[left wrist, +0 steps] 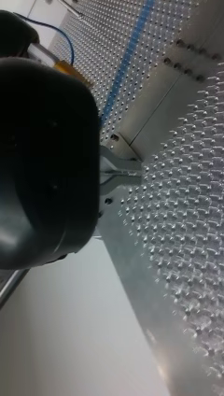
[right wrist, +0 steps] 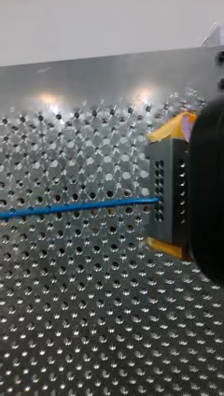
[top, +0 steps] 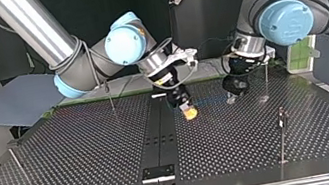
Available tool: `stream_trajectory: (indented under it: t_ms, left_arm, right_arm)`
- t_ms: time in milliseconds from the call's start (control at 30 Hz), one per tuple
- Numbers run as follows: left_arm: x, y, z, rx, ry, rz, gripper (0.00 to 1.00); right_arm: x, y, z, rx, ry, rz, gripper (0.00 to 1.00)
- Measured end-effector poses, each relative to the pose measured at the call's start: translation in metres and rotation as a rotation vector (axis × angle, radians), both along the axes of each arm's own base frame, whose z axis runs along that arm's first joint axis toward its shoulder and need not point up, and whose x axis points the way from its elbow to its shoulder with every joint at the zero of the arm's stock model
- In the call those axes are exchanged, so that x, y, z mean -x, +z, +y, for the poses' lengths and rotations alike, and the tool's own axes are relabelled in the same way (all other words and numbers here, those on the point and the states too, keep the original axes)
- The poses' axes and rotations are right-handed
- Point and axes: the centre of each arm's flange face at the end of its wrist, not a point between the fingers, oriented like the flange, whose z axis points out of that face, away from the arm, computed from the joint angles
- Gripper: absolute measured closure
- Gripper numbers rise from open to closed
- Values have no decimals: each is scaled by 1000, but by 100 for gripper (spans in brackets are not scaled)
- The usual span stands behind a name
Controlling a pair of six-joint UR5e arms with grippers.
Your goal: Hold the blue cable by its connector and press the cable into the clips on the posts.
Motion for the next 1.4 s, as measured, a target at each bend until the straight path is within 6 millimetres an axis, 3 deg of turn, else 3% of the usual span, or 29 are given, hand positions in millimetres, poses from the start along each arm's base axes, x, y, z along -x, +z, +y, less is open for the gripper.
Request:
stream_trajectory:
  t_ms: [367, 600, 900, 1167, 1400]
  left_arm:
    - [20, 4, 16, -104, 92, -17, 99]
    - [23, 8, 23, -165, 149, -27, 99]
    - [29, 17, 34, -186, 214, -33, 99]
    - [42, 37, 46, -189, 253, -61, 99]
    - [43, 43, 57, -185, 283, -69, 99]
  right_arm:
    - [2, -1, -4, 0, -4, -2, 100]
    - [-1, 0, -1, 7, 17, -6, 100]
    - [-10, 21, 11, 40, 93, -25, 100]
    - [-7, 28, 11, 43, 98, -30, 100]
    - [-4, 34, 9, 49, 92, -37, 100]
